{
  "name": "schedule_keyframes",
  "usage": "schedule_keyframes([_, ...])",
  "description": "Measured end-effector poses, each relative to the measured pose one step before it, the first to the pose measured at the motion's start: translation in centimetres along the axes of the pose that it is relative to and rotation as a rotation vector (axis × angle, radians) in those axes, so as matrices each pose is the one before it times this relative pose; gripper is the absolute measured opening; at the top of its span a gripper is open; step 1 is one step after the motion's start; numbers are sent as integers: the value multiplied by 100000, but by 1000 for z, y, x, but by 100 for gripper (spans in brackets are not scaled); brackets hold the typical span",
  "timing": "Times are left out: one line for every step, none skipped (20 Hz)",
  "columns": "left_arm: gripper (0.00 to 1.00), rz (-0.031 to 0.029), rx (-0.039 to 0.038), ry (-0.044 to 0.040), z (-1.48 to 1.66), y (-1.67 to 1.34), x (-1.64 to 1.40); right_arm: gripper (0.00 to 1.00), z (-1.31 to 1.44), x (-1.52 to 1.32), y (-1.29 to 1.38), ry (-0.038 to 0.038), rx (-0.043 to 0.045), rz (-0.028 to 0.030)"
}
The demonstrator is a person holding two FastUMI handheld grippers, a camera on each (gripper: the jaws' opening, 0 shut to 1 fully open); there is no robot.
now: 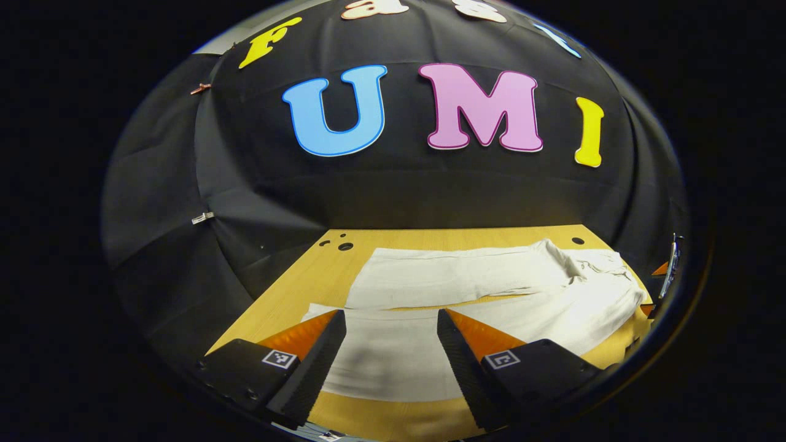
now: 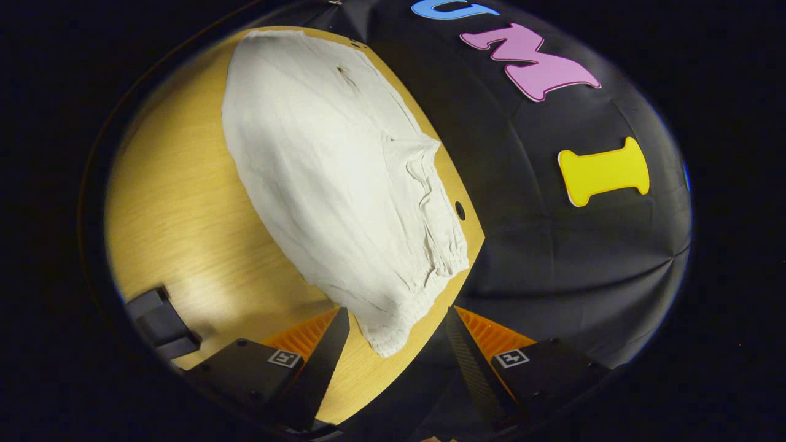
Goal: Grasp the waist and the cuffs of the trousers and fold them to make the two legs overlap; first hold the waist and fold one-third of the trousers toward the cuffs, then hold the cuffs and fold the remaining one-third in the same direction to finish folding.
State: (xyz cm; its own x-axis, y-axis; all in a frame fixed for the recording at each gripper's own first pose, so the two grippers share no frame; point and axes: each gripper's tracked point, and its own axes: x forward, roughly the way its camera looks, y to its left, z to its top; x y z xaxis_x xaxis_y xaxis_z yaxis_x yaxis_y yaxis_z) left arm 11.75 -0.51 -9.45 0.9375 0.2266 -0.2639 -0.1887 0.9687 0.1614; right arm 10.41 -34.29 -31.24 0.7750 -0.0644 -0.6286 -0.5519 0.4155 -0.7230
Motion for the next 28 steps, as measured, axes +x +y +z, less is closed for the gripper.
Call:
schedule_keyframes([95,411,231,546,-43,78,100,98,-670,516,35,2045,-2154,582])
schedule_keyframes([96,530,87,514,-219,191,-57,98,-667,504,59,1511,-2054,426])
schedule_keyframes([97,444,-13,539,-83,114,62,98,-271,389,54,809,-1294,645])
schedule_keyframes([98,507,-2,462,-109,56,184,98,-120,594,174,486,-967,866])
schedule_keyframes([98,638,80,360,-31,148,125,98,160,473,-311,-822,-2093,-921])
schedule_keyframes([98,599,84,339,-155,195,-70,96,402,284,-311,-462,-2363,-688])
schedule_keyframes([98,787,92,120,70,209,-114,96,-18,430,-145,-130,-1798,-289])
schedule_keyframes([98,689,31,71,-136,152,85,96,215,489,-177,-145,-1411,-215])
schedule_keyframes([97,492,-19,219,68,155,87,95,211,450,-137,290,-1091,227])
schedule_keyframes([98,628,8,276,-200,52,-25,94,293,525,-200,-192,-1197,37])
schedule_keyframes([98,639,67,377,-84,153,134,94,179,556,-197,347,-1301,116])
schedule_keyframes([98,656,189,312,-102,198,-31,94,178,473,-297,-136,-1407,-313])
schedule_keyframes([98,625,298,160,-74,153,-43,93,97,414,134,584,-681,1112])
schedule_keyframes([98,778,404,318,-375,255,-55,91,-197,307,330,1028,-60,1392])
schedule_keyframes([98,2021,969,192,-337,585,-49,78,-231,93,251,905,92,1040])
schedule_keyframes([98,2695,2784,-2189,-51,738,-64,72,81,81,529,994,622,2171])
schedule_keyframes([98,761,5087,-1962,-112,387,-107,59,-285,38,713,796,442,2931])
schedule_keyframes([98,532,6576,-706,-639,521,-53,48,199,94,32,-537,-811,586])
schedule_keyframes([97,406,6353,612,-787,554,-81,44,62,75,427,-91,-625,2594])
schedule_keyframes([97,-503,4787,1066,-1020,471,-128,18,202,149,-35,-155,-776,501])
schedule_keyframes([98,-953,2846,1054,-998,389,-38,20,-116,369,-190,535,215,411])
schedule_keyframes([97,-1337,1679,1923,-1228,203,-15,20,39,188,237,477,1355,1144])
schedule_keyframes([97,-1257,1083,2810,-1359,119,179,12,-476,453,31,1926,2142,2090])
schedule_keyframes([98,-989,1077,2343,-1344,128,443,12,744,-1196,103,-127,1552,2929])
schedule_keyframes([97,-651,1717,1095,-946,327,286,8,249,278,-64,-277,1542,3208])
schedule_keyframes([97,440,3008,-284,-784,515,399,6,-92,-52,187,-363,2057,4532])
schedule_keyframes([98,-89,4956,-689,-750,492,634,5,-95,-352,219,-103,2098,3658])
schedule_keyframes([97,-1501,6233,562,-1117,258,750,5,259,10,10,-60,409,2738])
